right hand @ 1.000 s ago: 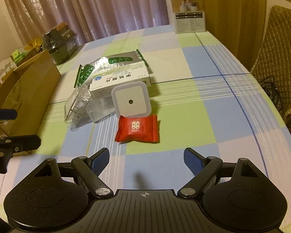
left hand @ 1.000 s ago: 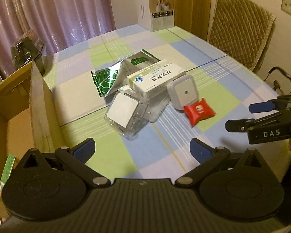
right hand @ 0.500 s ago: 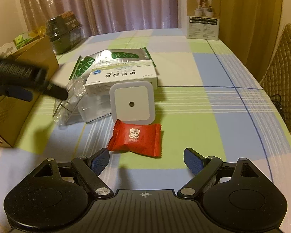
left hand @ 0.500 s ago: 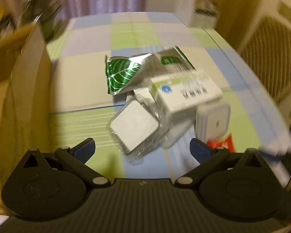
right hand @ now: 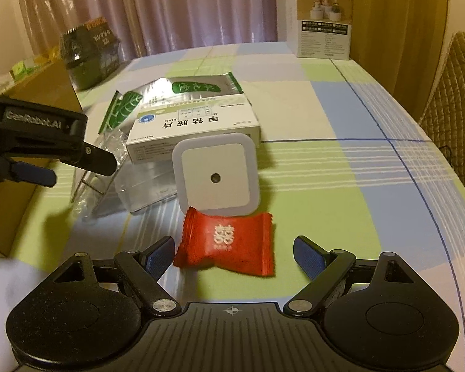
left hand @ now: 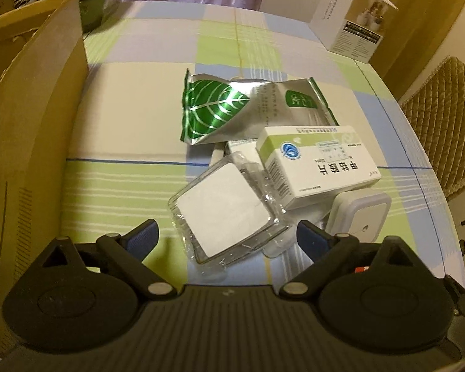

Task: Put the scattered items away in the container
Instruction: 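Grasp the clear plastic tray with the left tool while the right tool grasps the red candy packet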

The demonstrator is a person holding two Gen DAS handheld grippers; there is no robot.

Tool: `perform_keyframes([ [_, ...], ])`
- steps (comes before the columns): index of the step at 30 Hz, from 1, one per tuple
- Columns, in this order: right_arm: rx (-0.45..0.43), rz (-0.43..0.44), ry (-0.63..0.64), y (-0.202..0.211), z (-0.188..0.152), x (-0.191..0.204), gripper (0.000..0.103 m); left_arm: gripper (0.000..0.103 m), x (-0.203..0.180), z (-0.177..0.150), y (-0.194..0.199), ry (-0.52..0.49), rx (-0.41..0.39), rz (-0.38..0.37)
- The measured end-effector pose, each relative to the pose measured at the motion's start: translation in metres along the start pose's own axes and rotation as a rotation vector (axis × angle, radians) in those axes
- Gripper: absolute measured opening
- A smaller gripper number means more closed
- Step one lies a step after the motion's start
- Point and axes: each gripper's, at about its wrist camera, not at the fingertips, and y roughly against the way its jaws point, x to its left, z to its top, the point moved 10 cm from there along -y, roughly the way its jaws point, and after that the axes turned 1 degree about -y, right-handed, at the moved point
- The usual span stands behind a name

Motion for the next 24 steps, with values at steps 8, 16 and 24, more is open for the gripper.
perform_keyframes([
  [8, 0.009, -0.054, 0.046, -0.009, -0.003, 0.000, 0.062, 0.094, 0.001, 0.000, -0.005, 0.049, 0.001, -0.021],
  [16, 0.006, -0.044, 0.023, 0.000, -0.006, -0.019, 0.056, 0.090, -0.001, 0.001, -0.014, 0.079, -0.005, -0.028],
  [24, 0.002, -0.029, -0.001, 0.015, -0.013, -0.028, 0.056, 0.078, -0.012, -0.015, -0.006, -0.070, 0.000, -0.036],
])
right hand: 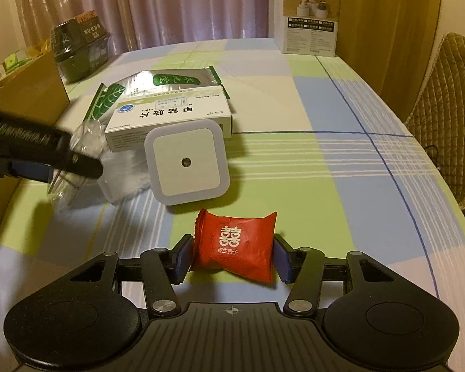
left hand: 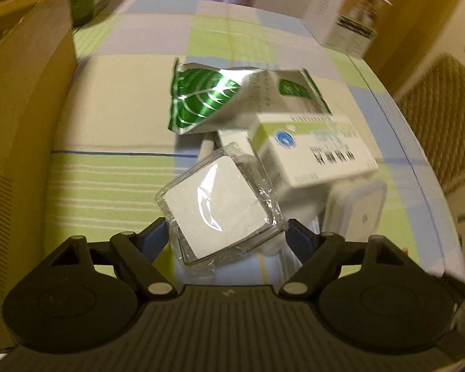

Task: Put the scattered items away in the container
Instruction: 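Grasp the clear plastic tray with the left tool while the right tool grasps the red candy packet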

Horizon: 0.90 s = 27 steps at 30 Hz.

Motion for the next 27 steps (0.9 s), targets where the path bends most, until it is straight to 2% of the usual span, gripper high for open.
perform_keyframes([
  [5, -0.004, 0.017, 0.019, 0.014, -0.005, 0.000, 0.056, 0.077, -0.020, -0.034, 0.021, -0.182, 0.079, -0.051],
  [8, -0.001, 0.018, 0.045, 0.022, -0.012, 0.002, 0.056, 0.077, -0.028, -0.057, 0.034, -0.247, 0.121, -0.075],
  [9, 0.001, 0.016, 0.048, 0.023, -0.014, 0.001, 0.056, 0.078, -0.028, -0.063, 0.038, -0.245, 0.124, -0.076],
  [11, 0.007, 0.011, 0.051, 0.024, -0.019, -0.001, 0.056, 0.089, -0.025, -0.070, 0.041, -0.214, 0.120, -0.062],
  [17, 0.018, 0.000, 0.053, 0.025, -0.026, -0.005, 0.056, 0.091, -0.015, -0.072, 0.037, -0.062, 0.111, -0.048],
  [19, 0.017, -0.001, 0.055, 0.025, -0.027, -0.005, 0.056, 0.091, -0.021, -0.070, 0.034, -0.075, 0.111, -0.031],
  [22, 0.016, -0.001, 0.060, 0.025, -0.027, -0.006, 0.056, 0.091, -0.035, -0.067, 0.032, -0.145, 0.102, -0.014],
  [24, 0.022, 0.003, 0.055, 0.024, -0.029, -0.006, 0.056, 0.088, -0.044, -0.068, 0.028, -0.197, 0.098, 0.006],
  [25, 0.024, 0.005, 0.053, 0.024, -0.029, -0.006, 0.056, 0.083, -0.046, -0.070, 0.026, -0.225, 0.100, 0.024],
  [26, 0.025, 0.008, 0.051, 0.024, -0.030, -0.006, 0.056, 0.073, -0.047, -0.071, 0.024, -0.250, 0.103, 0.044],
  [27, 0.025, 0.009, 0.053, 0.024, -0.030, -0.006, 0.056, 0.072, -0.047, -0.073, 0.023, -0.263, 0.104, 0.053],
])
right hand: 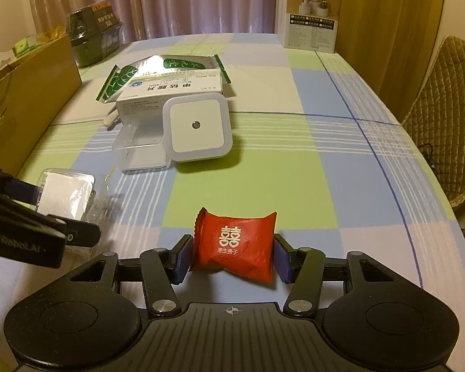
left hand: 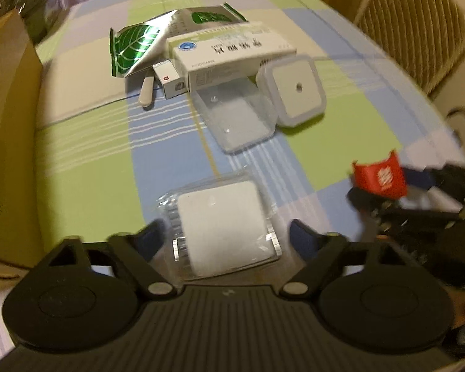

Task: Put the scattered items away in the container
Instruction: 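Grasp the clear plastic tray with the left tool while the right tool grasps the red candy packet, then lift the plastic tray and red packet off the table with both tools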

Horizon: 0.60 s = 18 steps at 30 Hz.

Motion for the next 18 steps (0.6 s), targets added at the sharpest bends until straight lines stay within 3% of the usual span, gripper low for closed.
perform_keyframes([
  [2, -0.001, 0.001, 0.007, 0.000, 0.000, 0.001, 0.056, 0.068, 0.000, -0.003, 0.003, -0.007, 0.001, -0.009],
  [8, -0.009, -0.004, 0.007, -0.001, -0.001, 0.002, 0.057, 0.068, -0.002, -0.013, 0.008, -0.060, 0.018, -0.033],
  [12, -0.014, -0.004, 0.013, -0.001, 0.000, 0.002, 0.057, 0.072, 0.001, -0.019, 0.007, -0.031, 0.030, -0.028],
  [18, -0.017, -0.008, 0.030, -0.002, 0.000, 0.003, 0.056, 0.069, 0.001, -0.025, 0.003, -0.027, 0.043, -0.027],
])
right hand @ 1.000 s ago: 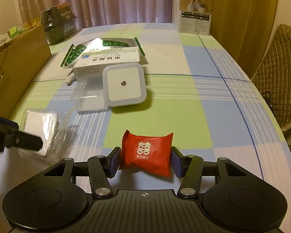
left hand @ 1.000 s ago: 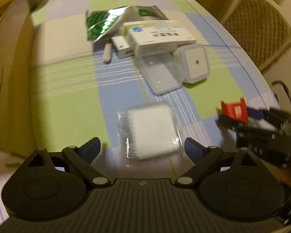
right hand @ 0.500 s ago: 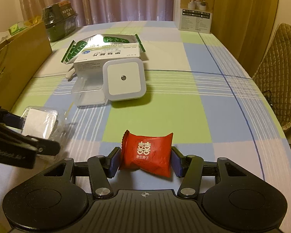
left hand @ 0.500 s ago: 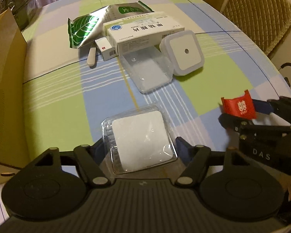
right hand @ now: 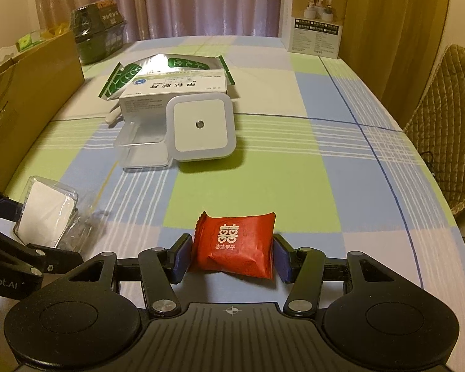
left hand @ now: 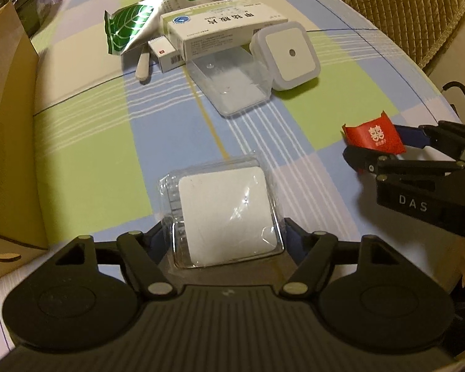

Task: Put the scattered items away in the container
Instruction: 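Lift the plastic tray and red packet off the table with both tools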

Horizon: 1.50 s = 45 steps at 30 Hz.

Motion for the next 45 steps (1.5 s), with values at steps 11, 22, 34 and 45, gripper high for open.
perform_keyframes([
  [11, -0.024, -0.003, -0.001, 0.007, 0.006, -0.004, 0.045, 0.065, -0.002, -0.001, 0.012, 0.012, -0.029, -0.024],
  [22, 0.002, -0.063, 0.091, 0.001, -0.004, 0.002, 0.083, 0.065, 0.002, -0.011, 0.016, 0.028, -0.021, -0.028],
  [34, 0.043, -0.055, 0.032, 0.008, -0.011, -0.009, 0.073, 0.065, 0.003, -0.008, 0.017, 0.046, -0.031, -0.046],
  [45, 0.036, -0.016, 0.044, 0.013, -0.008, -0.002, 0.050, 0.065, -0.003, -0.014, 0.018, 0.045, -0.024, -0.059],
])
